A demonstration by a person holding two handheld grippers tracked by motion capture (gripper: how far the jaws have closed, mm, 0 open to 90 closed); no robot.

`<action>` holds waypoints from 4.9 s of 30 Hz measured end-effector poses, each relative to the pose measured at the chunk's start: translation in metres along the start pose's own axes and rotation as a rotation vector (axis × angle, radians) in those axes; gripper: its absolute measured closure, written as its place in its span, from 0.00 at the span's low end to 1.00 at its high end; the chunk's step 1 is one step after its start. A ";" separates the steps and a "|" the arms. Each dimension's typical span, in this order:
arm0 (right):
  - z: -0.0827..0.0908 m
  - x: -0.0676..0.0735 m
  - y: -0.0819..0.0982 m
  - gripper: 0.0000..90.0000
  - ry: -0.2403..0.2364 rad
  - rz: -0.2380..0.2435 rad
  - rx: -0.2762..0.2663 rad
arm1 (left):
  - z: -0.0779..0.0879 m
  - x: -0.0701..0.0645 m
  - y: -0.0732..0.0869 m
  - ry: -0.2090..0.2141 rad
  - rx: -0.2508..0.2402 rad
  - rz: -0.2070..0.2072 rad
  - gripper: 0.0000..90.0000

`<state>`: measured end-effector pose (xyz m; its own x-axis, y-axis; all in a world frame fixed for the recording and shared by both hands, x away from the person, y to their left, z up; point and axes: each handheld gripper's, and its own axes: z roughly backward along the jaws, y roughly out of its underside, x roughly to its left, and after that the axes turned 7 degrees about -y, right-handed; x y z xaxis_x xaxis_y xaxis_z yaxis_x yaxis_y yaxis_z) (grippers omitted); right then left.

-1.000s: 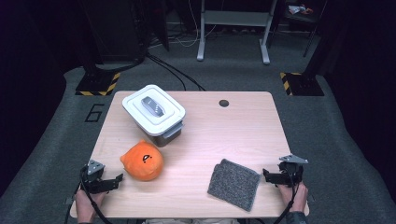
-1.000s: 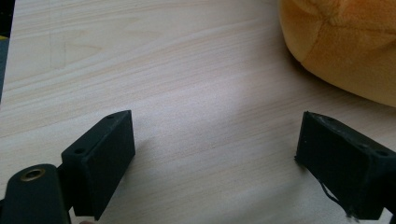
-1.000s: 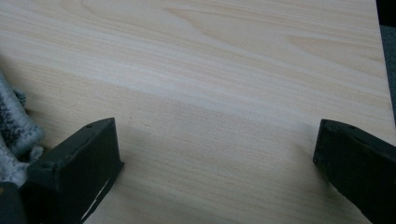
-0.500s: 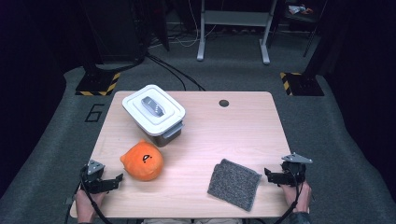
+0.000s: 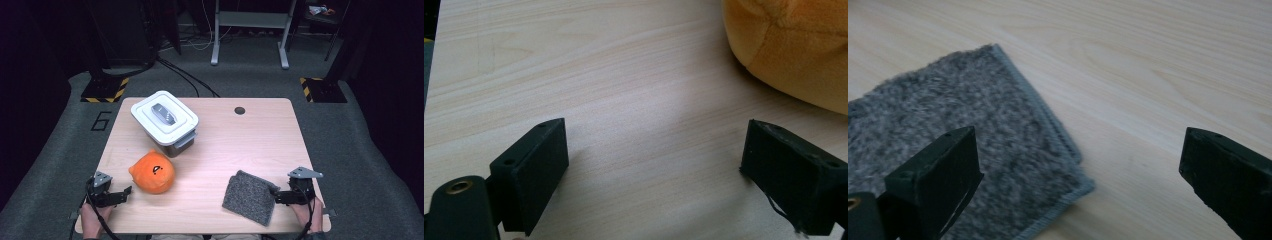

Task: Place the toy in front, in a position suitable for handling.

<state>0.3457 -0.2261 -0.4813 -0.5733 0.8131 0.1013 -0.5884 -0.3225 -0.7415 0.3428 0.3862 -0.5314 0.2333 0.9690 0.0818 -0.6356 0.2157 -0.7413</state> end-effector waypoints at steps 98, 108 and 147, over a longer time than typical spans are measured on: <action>0.005 -0.025 -0.030 0.77 0.166 0.003 -0.033 | -0.001 0.000 0.000 -0.010 -0.008 0.008 0.13; 0.007 -0.044 -0.039 0.77 0.243 -0.015 -0.042 | -0.001 0.000 0.000 -0.010 -0.008 0.008 0.13; -0.055 -0.096 -0.042 0.30 0.281 -0.181 0.041 | -0.001 0.000 0.000 -0.010 -0.008 0.008 0.12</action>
<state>0.4568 -0.2641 -0.4968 -0.2811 0.9589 0.0373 -0.6918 -0.1756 -0.7004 0.3431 0.3857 -0.5321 0.2204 0.9719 0.0826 -0.6317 0.2067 -0.7471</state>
